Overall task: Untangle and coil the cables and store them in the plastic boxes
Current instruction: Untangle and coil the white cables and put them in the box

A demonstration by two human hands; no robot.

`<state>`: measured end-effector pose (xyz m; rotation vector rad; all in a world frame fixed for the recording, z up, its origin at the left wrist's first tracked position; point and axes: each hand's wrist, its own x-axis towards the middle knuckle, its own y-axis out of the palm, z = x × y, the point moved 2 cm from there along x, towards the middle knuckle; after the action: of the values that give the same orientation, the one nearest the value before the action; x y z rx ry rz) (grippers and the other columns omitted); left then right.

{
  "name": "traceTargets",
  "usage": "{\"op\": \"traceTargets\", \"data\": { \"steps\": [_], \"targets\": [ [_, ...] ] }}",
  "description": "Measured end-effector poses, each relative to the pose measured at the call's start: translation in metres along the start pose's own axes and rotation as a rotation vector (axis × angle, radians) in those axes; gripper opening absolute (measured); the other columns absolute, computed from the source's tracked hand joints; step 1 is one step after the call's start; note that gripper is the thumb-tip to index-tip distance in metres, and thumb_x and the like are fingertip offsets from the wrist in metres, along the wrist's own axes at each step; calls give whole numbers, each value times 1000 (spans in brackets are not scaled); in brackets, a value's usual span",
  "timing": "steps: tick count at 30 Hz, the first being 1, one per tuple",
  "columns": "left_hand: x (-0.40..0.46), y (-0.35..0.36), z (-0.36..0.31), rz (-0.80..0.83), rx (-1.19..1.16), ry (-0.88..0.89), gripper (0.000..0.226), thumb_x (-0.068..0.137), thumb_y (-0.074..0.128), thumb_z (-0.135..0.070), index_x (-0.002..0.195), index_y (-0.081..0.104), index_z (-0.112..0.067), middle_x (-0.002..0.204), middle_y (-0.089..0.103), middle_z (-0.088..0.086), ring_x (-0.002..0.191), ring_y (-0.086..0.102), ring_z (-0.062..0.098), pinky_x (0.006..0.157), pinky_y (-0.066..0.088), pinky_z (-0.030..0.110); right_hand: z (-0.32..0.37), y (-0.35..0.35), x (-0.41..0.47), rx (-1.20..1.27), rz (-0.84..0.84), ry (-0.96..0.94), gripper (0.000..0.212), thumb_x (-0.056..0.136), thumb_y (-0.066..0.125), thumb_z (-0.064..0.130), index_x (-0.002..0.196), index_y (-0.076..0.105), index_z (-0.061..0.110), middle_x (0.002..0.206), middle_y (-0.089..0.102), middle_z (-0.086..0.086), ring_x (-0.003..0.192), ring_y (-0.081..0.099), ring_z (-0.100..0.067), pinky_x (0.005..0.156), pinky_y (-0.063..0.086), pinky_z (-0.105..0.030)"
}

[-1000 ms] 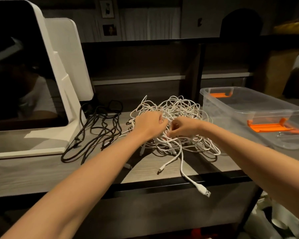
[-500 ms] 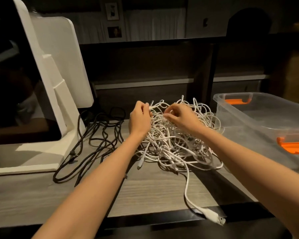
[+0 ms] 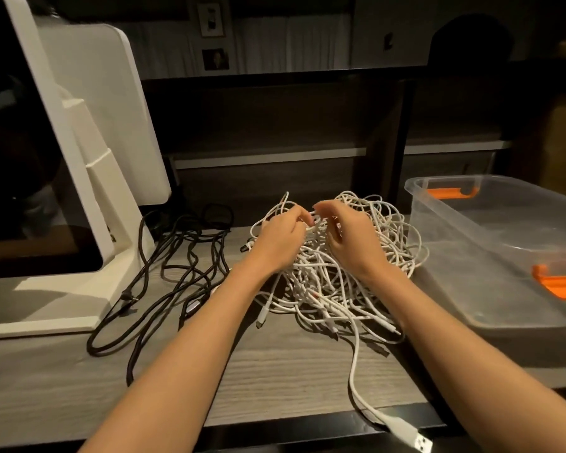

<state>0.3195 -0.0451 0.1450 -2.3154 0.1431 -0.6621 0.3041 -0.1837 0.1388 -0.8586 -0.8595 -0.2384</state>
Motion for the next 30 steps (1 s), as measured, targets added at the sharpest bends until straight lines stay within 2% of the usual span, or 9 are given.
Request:
{"op": "traceTargets", "data": {
  "steps": [5, 8, 13, 16, 18, 21, 24, 27, 30],
  "targets": [
    [0, -14, -5, -87, -303, -24, 43, 98, 34, -10, 73, 68, -17, 78, 66, 17, 74, 58, 31, 72, 49, 37, -15, 7, 0, -85, 169, 109, 29, 90, 60, 18, 119, 62, 22, 117, 64, 1, 117, 51, -19, 106, 30, -35],
    [-2, -21, -8, -138, -462, -38, 44, 101, 34, -6, 68, 62, -13, 60, 59, -10, 61, 53, 0, 63, 43, 11, -22, 10, 3, -61, 185, 219, 22, 94, 55, 36, 115, 62, 31, 119, 61, 8, 123, 42, -16, 105, 18, -32],
    [-1, -15, -9, -137, -439, -80, 38, 90, 32, 10, 66, 52, -13, 63, 50, 0, 67, 48, 10, 76, 42, 21, -21, 8, 7, 136, 15, 189, 11, 94, 56, 33, 86, 63, 32, 80, 64, 17, 89, 58, -14, 94, 41, -50],
    [1, -16, -10, -192, -417, -84, 35, 93, 33, 6, 89, 63, -12, 73, 61, 1, 81, 60, 13, 80, 44, 13, -22, 7, 6, 65, -50, 210, 13, 94, 57, 30, 88, 66, 22, 80, 62, 6, 88, 49, -15, 88, 42, -44],
    [-1, -18, -11, -261, -413, -92, 34, 96, 34, 0, 95, 65, -13, 74, 64, 2, 81, 63, 16, 79, 47, 22, -21, 7, 4, -8, -100, 201, 15, 93, 58, 29, 90, 67, 17, 83, 64, 2, 89, 46, -13, 87, 41, -40],
    [-8, -22, -15, -436, -166, -8, 31, 98, 37, -17, 98, 67, -12, 73, 61, -2, 72, 58, 17, 76, 46, 34, -16, 4, 2, -114, -191, 132, 15, 92, 62, 25, 88, 69, 13, 80, 66, 1, 85, 43, -12, 84, 38, -38],
    [-11, -18, -17, -479, 252, 110, 39, 97, 33, -33, 98, 66, -13, 81, 58, -5, 80, 52, 13, 88, 31, 30, -13, 2, 0, -167, -228, 78, 13, 90, 64, 23, 86, 69, 13, 78, 67, 1, 80, 45, -15, 74, 39, -35],
    [-9, -11, -16, -394, 139, 120, 27, 104, 37, -25, 98, 60, -13, 87, 57, -2, 83, 55, 17, 85, 44, 38, -6, 2, -1, -154, -228, 13, 11, 89, 65, 23, 86, 69, 13, 77, 66, 3, 78, 47, -13, 73, 36, -29],
    [-10, -14, -19, -357, -175, 43, 17, 103, 45, -23, 109, 58, -14, 81, 56, -8, 76, 55, 11, 69, 47, 28, 3, 2, -1, -3, -198, -4, 10, 92, 62, 19, 91, 68, 12, 79, 63, 5, 74, 53, -10, 69, 42, -26]
  ]
}}
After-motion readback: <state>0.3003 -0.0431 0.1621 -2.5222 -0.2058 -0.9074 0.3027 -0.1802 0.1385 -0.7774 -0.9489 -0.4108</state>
